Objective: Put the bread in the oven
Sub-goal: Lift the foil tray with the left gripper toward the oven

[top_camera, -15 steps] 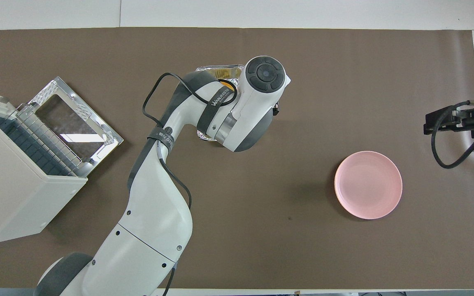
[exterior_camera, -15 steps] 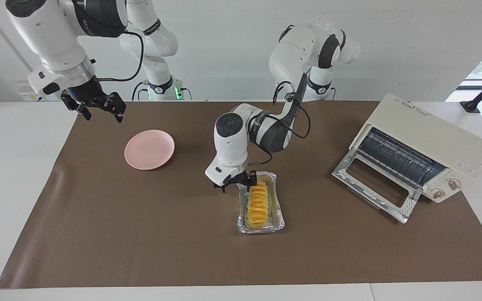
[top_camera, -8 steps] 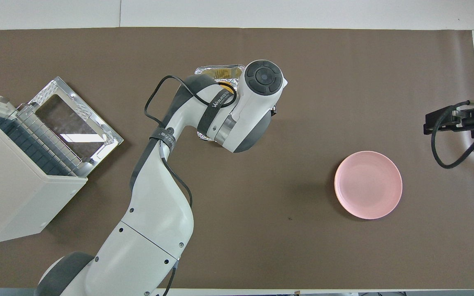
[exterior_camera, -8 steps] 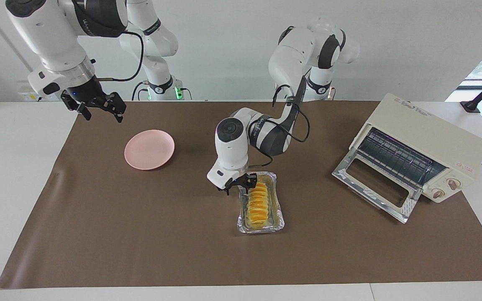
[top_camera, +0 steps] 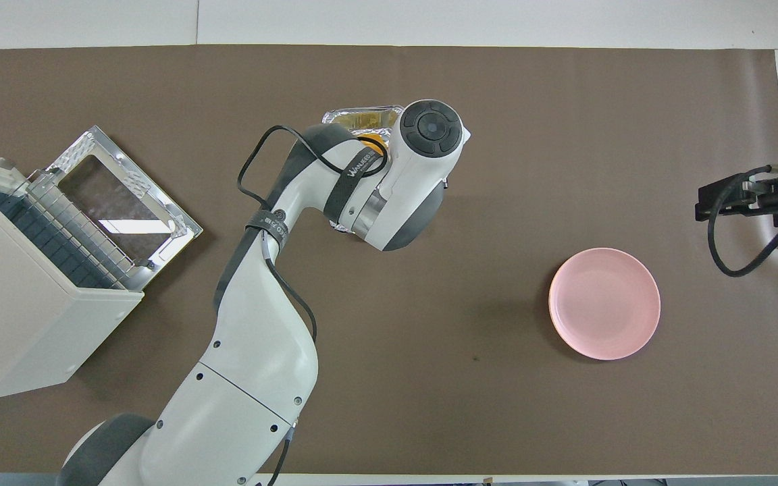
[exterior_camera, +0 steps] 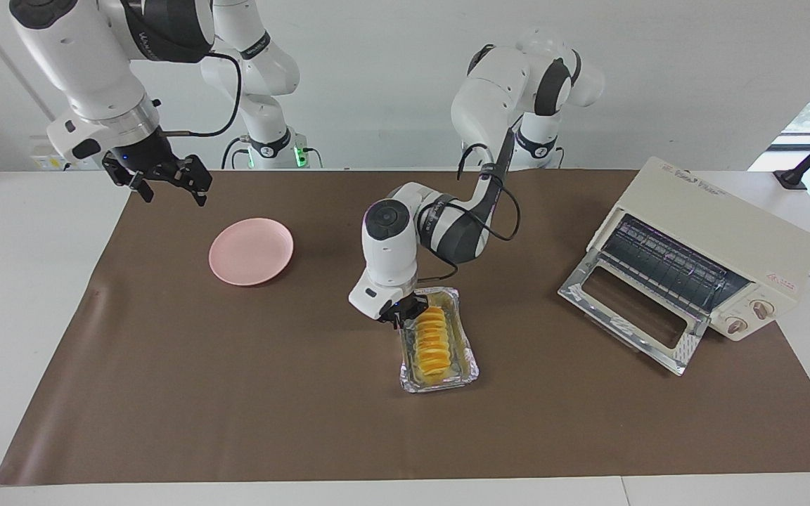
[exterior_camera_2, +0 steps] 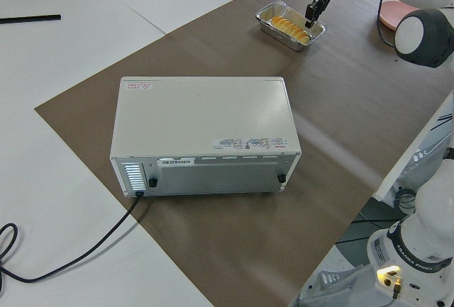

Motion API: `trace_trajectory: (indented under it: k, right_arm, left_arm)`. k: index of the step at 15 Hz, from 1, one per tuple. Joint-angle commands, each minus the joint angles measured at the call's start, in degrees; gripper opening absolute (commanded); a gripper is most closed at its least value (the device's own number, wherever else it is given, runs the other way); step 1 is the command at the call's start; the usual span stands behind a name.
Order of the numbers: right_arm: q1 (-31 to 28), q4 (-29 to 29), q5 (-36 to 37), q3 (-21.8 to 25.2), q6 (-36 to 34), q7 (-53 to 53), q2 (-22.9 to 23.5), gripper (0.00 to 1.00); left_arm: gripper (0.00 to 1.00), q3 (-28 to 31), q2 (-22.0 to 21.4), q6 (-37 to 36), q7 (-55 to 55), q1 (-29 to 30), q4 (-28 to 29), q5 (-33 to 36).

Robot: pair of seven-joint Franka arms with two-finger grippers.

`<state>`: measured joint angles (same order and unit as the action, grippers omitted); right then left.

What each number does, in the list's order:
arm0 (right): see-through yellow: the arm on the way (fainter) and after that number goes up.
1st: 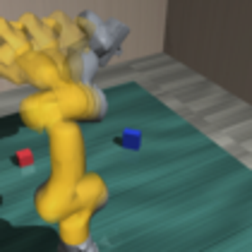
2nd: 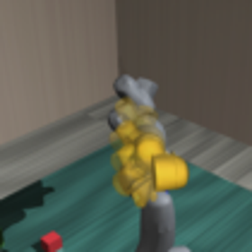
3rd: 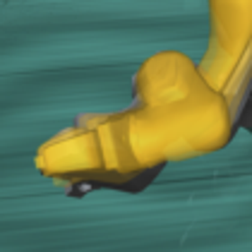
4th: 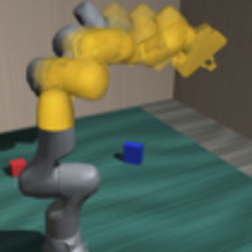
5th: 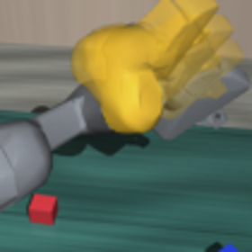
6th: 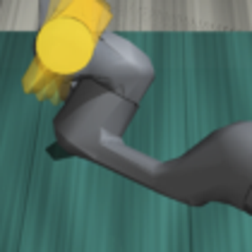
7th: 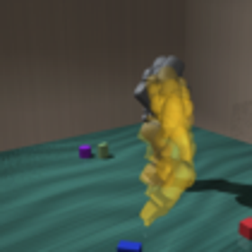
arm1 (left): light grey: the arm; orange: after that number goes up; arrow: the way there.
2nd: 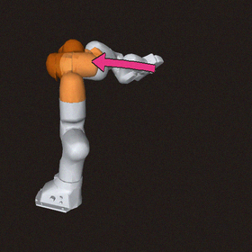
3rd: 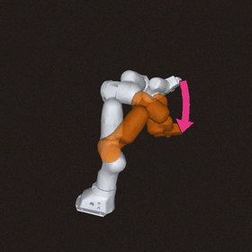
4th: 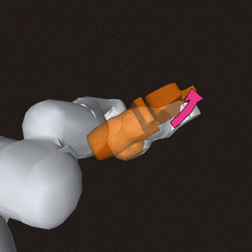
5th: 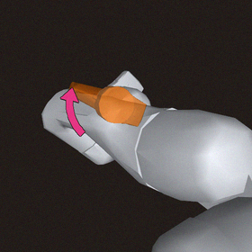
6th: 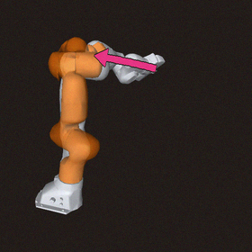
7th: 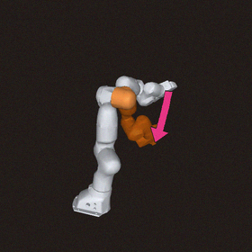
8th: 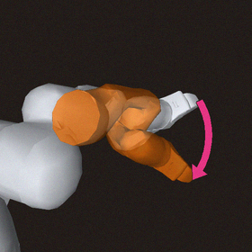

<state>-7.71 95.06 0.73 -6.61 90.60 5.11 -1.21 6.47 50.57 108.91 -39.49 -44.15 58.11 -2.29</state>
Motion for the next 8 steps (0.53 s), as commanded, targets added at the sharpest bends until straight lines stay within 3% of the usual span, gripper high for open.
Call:
trace_trajectory:
  k: [1,8]
  right_arm:
    - [-0.5,0.7,-0.4,-0.3,-0.4,-1.5,-0.9,1.00]
    - [-0.6,0.7,-0.4,-0.3,-0.4,-1.4,-0.9,1.00]
  left_arm:
    - [0.00,1.4,-0.4,0.4,-0.9,-0.5,0.7,-1.8]
    - [0.00,4.3,-7.6,-8.5,-8.5,0.5,0.3,-2.1]
